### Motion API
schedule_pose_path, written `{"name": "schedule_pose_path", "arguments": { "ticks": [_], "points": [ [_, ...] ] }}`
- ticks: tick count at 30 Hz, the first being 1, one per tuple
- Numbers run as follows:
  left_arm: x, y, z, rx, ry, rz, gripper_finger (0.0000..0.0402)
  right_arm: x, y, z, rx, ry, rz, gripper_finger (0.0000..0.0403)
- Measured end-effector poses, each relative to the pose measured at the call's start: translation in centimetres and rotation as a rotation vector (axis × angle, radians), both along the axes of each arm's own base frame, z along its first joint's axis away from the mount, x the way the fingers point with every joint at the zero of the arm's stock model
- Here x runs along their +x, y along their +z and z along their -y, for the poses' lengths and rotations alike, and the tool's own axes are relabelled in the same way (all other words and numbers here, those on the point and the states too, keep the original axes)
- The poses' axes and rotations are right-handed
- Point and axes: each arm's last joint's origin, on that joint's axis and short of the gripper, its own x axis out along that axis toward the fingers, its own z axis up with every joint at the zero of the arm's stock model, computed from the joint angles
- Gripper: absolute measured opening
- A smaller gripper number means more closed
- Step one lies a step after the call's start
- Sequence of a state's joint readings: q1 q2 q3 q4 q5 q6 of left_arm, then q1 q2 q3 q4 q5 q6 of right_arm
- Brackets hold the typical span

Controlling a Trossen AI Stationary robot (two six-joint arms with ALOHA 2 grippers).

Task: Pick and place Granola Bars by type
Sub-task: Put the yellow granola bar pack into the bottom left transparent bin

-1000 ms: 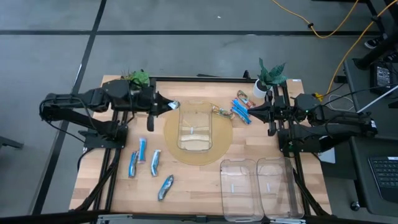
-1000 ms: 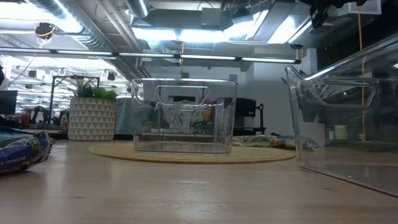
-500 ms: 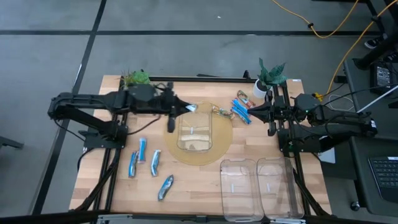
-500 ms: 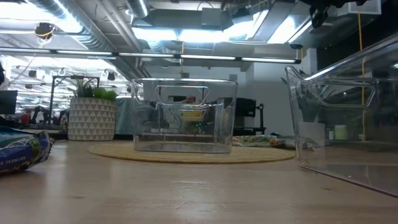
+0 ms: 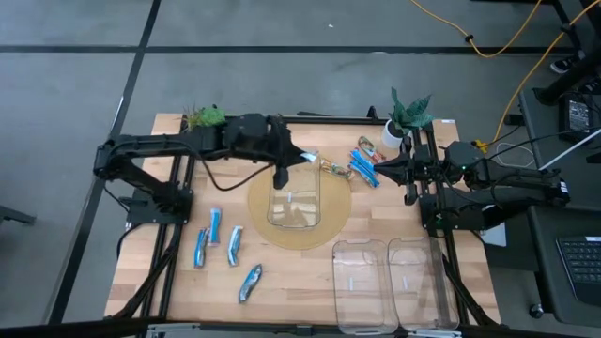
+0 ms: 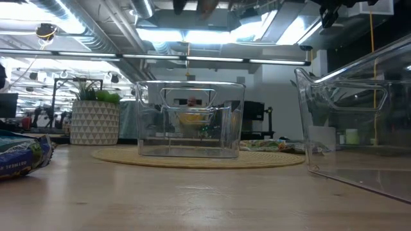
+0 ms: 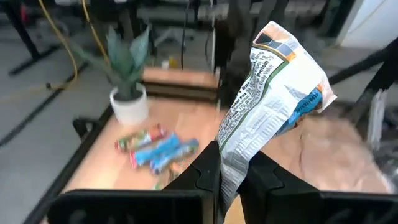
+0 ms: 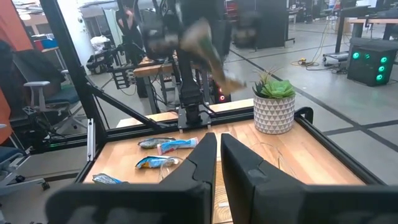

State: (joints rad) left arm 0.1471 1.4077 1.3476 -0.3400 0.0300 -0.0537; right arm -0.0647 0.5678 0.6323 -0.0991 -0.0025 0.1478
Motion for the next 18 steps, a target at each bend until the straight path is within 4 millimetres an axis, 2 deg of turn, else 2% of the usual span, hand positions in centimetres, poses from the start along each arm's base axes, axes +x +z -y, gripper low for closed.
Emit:
{"name": "schedule_pose_path", "arguments": {
  "ticks": [5,18],
  "points": [
    [1.1,-2.6,-0.4,-0.033,0.016,-0.155,0.0026,0.0,0.0,0.0,0.004,0.000,-0.001,0.0028],
    [4.5,-8.8,-0.9,-0.063,0.015,-0.382,0.0026,0.0,0.0,0.0,0.005,0.000,-0.003,0.0028]
  ]
}}
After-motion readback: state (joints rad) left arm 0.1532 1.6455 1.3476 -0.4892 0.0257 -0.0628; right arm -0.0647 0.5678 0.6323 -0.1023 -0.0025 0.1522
